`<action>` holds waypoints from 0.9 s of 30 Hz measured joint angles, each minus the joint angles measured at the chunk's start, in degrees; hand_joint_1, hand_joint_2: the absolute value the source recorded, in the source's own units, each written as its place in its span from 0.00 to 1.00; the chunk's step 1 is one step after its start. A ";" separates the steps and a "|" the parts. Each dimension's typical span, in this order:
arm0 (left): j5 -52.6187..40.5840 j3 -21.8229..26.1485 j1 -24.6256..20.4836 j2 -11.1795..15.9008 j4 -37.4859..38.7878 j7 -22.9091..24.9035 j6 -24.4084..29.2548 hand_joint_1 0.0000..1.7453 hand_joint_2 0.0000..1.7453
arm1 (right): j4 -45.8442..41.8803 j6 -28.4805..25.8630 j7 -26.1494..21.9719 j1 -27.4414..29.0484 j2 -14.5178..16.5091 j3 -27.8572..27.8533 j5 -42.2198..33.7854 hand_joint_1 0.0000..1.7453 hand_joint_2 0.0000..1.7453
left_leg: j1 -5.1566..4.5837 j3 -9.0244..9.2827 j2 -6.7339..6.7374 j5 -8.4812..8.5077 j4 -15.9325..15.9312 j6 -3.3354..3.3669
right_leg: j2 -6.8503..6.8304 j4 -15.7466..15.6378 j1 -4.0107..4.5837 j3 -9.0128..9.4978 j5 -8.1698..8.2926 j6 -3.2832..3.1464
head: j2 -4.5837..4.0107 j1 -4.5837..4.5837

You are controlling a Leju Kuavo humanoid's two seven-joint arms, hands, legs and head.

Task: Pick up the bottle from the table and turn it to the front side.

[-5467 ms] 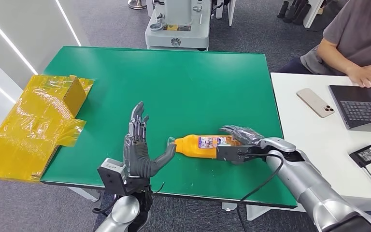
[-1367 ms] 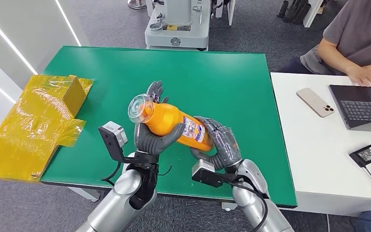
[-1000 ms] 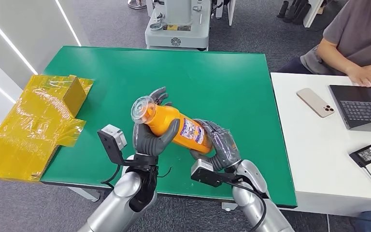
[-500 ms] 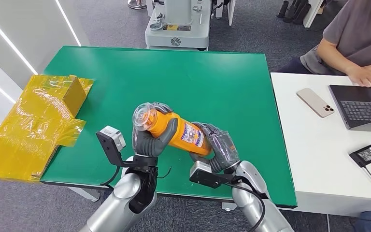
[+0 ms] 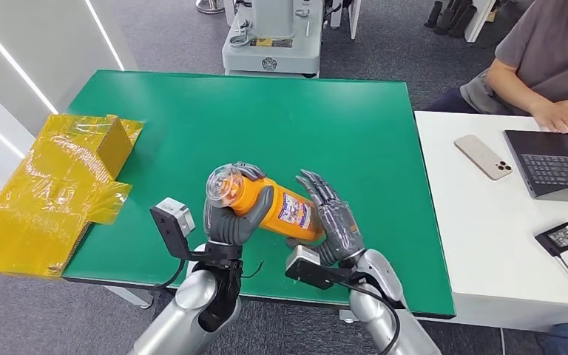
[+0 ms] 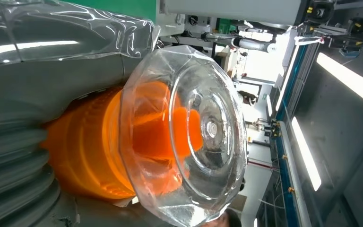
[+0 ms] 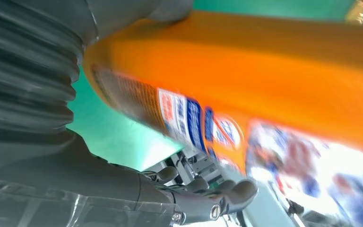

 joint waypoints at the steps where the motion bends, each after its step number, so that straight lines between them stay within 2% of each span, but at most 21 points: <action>1: -0.08 0.00 0.13 -0.09 -0.08 -0.01 0.08 1.00 1.00 | -1.26 0.02 -0.02 0.55 0.05 -0.04 -1.22 0.00 1.00 | 0.00 -0.01 0.00 0.00 0.00 0.00 | 0.00 0.00 0.00 0.00 0.00 0.00 | 0.00 0.00; 9: -0.30 0.04 0.70 -0.44 -0.46 -0.25 1.15 1.00 1.00 | -15.92 2.53 -0.26 4.57 0.10 -0.51 -13.83 0.00 1.00 | 0.00 -0.02 0.01 -0.01 0.00 0.00 | 0.01 -0.01 0.00 -0.04 -0.01 0.00 | 0.00 -0.01; 11: -0.29 0.06 0.86 -0.43 -0.46 -0.25 1.45 1.00 1.00 | -19.90 1.89 -0.58 5.44 0.09 -0.55 -13.36 0.00 1.00 | 0.00 -0.03 0.01 -0.01 0.00 0.00 | 0.01 -0.01 0.00 -0.04 -0.01 0.00 | 0.00 0.00; 16: -0.24 0.18 1.01 -0.42 -0.46 -0.28 1.53 1.00 1.00 | -27.99 -2.75 0.03 6.81 0.01 -0.34 -5.29 0.00 1.00 | 0.00 -0.02 0.02 0.00 0.00 0.00 | 0.02 0.00 0.00 -0.04 -0.01 0.00 | 0.00 0.00; 27: -0.83 0.57 0.97 -0.26 -0.49 -0.34 1.91 1.00 1.00 | -34.75 -3.86 -0.36 9.63 -0.14 -0.39 -8.16 0.00 1.00 | 0.00 -0.02 0.01 -0.01 -0.01 0.00 | 0.01 0.00 0.00 -0.04 -0.01 0.00 | 0.00 0.01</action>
